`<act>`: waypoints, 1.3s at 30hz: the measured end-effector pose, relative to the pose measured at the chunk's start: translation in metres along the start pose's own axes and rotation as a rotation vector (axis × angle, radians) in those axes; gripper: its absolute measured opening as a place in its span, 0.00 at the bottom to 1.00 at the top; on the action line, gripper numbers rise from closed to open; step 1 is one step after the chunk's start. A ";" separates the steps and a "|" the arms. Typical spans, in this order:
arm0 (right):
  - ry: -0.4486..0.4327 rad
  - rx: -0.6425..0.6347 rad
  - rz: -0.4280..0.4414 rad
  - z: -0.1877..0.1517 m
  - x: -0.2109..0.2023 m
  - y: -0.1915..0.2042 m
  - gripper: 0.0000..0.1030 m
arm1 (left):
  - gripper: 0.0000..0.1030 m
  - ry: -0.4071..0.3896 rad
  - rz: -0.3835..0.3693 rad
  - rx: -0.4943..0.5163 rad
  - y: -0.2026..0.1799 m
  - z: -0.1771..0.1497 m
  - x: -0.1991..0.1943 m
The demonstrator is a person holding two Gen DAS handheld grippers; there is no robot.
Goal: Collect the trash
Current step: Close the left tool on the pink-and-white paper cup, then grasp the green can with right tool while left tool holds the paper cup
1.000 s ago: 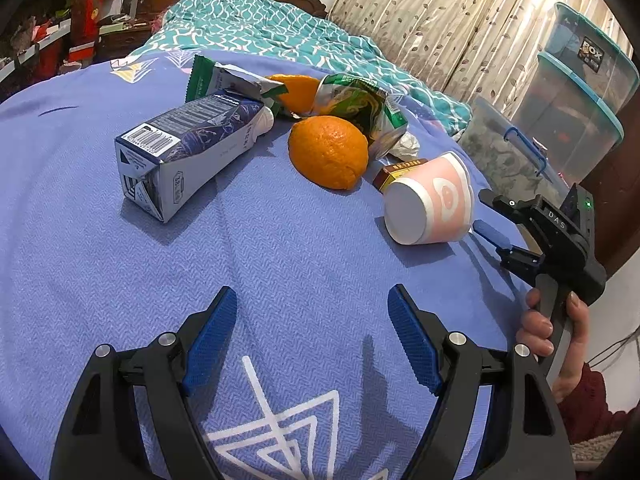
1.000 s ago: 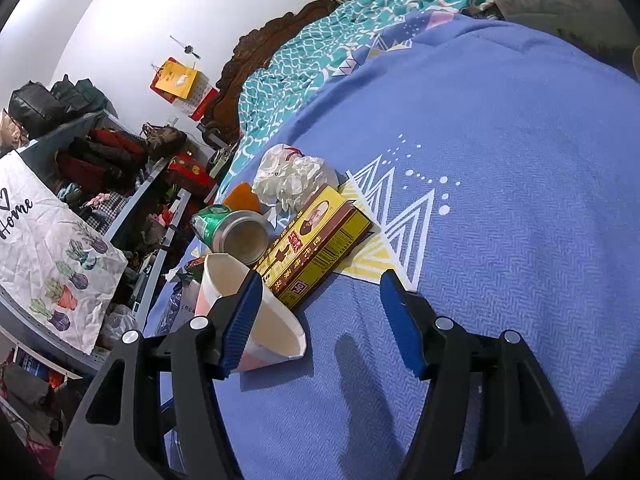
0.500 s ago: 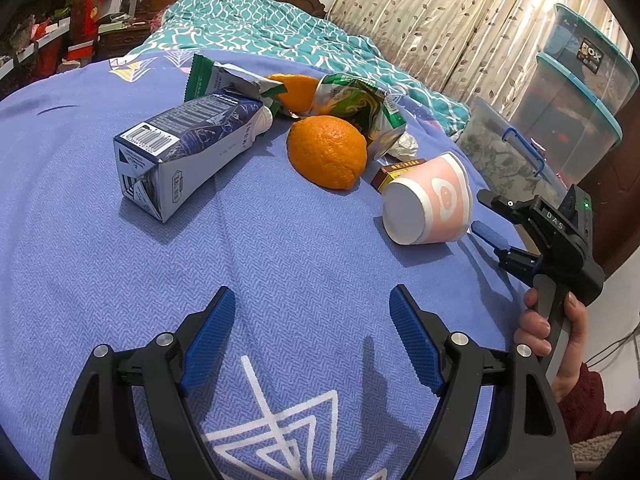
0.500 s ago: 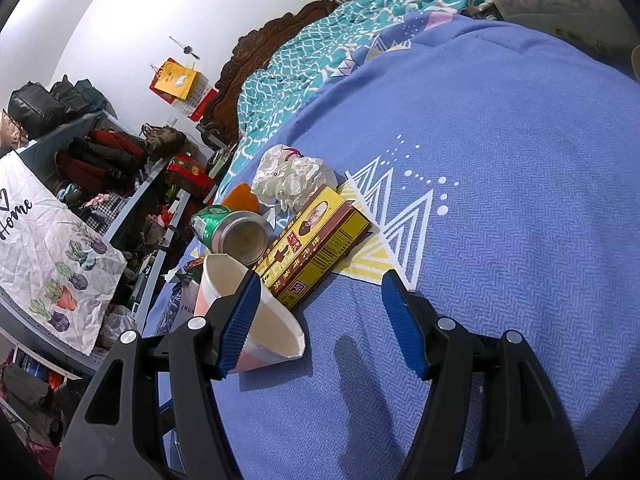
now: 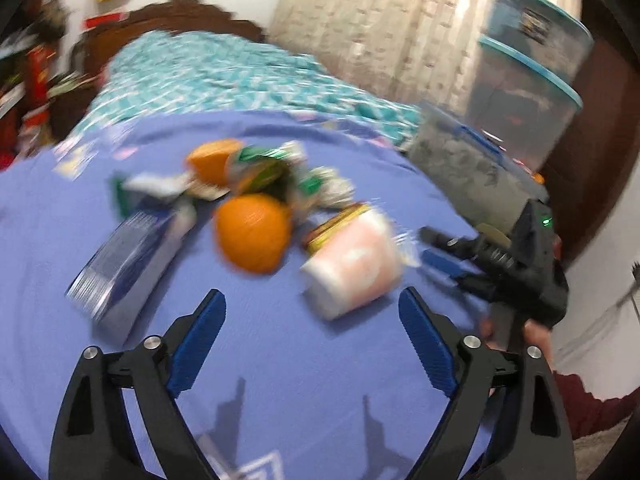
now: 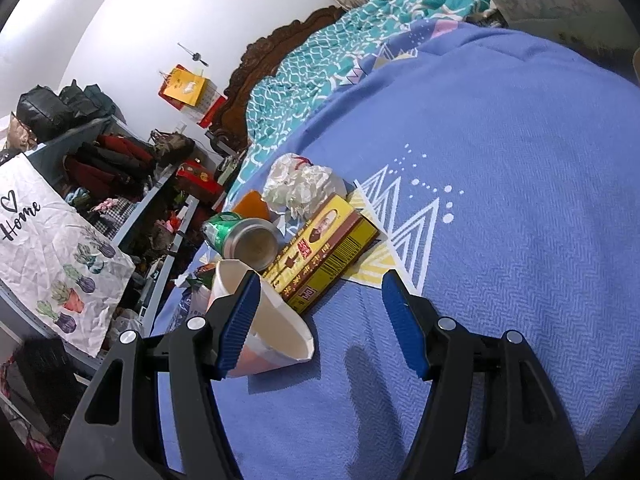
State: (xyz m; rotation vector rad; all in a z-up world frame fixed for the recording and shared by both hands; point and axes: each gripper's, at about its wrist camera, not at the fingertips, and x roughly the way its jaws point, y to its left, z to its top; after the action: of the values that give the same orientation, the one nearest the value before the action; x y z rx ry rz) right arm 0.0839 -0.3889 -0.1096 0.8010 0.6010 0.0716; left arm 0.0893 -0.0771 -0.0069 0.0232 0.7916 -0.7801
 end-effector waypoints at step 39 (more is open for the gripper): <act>0.330 -0.698 -0.237 0.039 0.139 0.168 0.75 | 0.77 0.045 0.027 -0.375 0.101 -0.070 -0.037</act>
State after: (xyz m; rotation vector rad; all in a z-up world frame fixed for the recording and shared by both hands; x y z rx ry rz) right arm 0.2470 -0.2569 -0.0384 0.0345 0.9087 0.1869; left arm 0.0930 0.0398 -0.0592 -0.2844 0.9680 -0.5983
